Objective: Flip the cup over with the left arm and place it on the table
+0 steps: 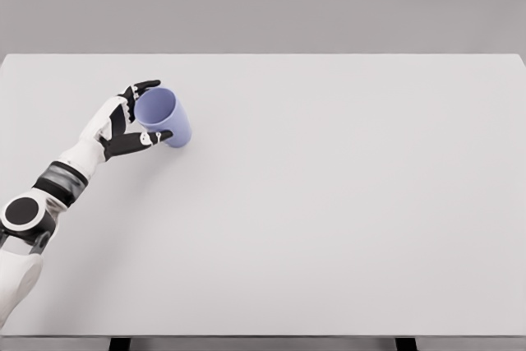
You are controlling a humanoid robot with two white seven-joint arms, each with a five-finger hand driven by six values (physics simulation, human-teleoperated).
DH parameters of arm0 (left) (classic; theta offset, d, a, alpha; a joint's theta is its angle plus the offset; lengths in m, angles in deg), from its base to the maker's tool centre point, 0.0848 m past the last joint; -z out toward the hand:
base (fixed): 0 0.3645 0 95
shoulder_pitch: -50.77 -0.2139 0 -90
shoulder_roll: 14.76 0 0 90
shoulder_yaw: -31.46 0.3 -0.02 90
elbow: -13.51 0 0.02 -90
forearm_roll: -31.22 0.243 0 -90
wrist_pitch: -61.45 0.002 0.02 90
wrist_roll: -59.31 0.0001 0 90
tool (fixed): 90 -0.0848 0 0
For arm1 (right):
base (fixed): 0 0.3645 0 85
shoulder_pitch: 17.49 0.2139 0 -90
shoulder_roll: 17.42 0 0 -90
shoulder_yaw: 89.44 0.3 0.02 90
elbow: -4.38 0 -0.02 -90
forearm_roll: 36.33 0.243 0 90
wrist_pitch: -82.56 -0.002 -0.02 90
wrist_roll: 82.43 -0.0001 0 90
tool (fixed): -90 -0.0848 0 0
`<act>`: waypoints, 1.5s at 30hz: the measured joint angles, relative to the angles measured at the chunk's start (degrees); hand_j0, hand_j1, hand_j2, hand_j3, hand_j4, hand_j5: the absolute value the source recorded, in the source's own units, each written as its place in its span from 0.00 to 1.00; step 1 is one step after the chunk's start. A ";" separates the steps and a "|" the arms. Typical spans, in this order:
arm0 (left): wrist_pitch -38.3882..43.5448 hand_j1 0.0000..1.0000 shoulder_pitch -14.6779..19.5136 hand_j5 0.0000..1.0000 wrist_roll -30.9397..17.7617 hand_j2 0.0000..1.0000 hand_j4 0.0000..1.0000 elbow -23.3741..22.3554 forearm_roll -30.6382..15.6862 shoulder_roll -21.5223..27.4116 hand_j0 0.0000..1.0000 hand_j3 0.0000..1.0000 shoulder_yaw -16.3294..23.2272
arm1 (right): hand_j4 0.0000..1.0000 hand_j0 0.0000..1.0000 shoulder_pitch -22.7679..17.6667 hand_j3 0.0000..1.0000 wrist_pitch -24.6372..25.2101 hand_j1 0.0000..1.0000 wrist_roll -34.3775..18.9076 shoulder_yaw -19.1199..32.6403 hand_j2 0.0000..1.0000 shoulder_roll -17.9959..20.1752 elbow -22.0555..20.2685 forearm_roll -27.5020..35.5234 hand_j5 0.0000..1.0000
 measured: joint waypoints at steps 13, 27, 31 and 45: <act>0.08 1.00 0.00 1.00 -0.01 1.00 1.00 -0.11 0.38 -0.32 1.00 1.00 0.01 | 1.00 1.00 0.00 1.00 0.00 1.00 0.00 0.00 1.00 0.00 0.00 0.00 1.00; -0.08 1.00 0.09 1.00 -0.02 1.00 1.00 1.45 0.75 1.11 1.00 1.00 0.02 | 1.00 1.00 0.09 1.00 0.00 1.00 0.00 0.00 1.00 0.00 0.00 0.00 1.00; -0.09 1.00 -0.88 1.00 -0.02 1.00 1.00 2.65 0.70 3.75 1.00 1.00 0.08 | 1.00 1.00 0.09 1.00 0.00 1.00 0.00 0.00 1.00 0.00 0.00 0.00 1.00; -1.39 1.00 -3.51 1.00 -0.03 1.00 1.00 10.78 0.38 19.81 1.00 1.00 -1.05 | 1.00 1.00 0.00 1.00 0.00 1.00 0.00 0.00 1.00 0.00 0.00 0.00 1.00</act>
